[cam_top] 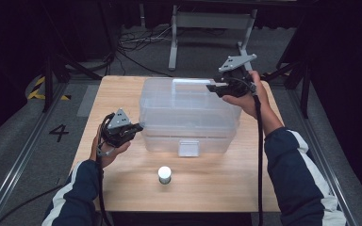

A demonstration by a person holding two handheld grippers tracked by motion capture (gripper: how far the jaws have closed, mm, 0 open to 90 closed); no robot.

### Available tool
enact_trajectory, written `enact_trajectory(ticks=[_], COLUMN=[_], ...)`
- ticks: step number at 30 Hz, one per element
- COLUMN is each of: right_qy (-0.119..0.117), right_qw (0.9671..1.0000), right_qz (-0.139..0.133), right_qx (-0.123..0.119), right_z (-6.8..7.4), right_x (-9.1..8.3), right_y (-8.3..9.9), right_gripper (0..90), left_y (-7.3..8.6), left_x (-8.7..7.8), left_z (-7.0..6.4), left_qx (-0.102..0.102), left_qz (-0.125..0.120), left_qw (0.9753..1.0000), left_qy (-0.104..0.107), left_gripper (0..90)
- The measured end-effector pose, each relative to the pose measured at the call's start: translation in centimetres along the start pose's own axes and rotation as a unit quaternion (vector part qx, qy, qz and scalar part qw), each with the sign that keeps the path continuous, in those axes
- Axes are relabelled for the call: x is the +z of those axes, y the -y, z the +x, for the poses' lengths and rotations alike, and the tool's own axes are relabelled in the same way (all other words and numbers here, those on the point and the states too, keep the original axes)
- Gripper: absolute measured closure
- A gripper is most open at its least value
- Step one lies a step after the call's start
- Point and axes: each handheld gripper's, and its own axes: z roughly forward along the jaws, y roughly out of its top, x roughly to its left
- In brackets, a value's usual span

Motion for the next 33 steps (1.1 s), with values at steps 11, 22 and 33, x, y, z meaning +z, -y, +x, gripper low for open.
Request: enact_trajectory(ticks=[11, 22, 33], right_qy=[0.041, 0.069, 0.051], right_qw=[0.9957, 0.9916, 0.9947], right_qz=[-0.081, -0.096, -0.059], right_qx=[0.021, 0.052, 0.066], right_z=[-1.0, -1.4, -0.6], right_x=[-5.9, -7.3, -5.2], right_y=[6.0, 11.6, 15.2], right_gripper=[48.0, 46.6, 45.1], left_y=[-0.6, -0.8, -1.0], left_x=[-0.2, -0.3, -0.4], left_z=[0.1, 0.2, 0.2], left_qx=[0.006, 0.002, 0.002], left_qz=[-0.002, -0.005, -0.009], left_qw=[0.9999, 1.0, 0.9999], left_qy=[-0.008, -0.007, -0.009], left_gripper=[89.7, 89.6, 89.6])
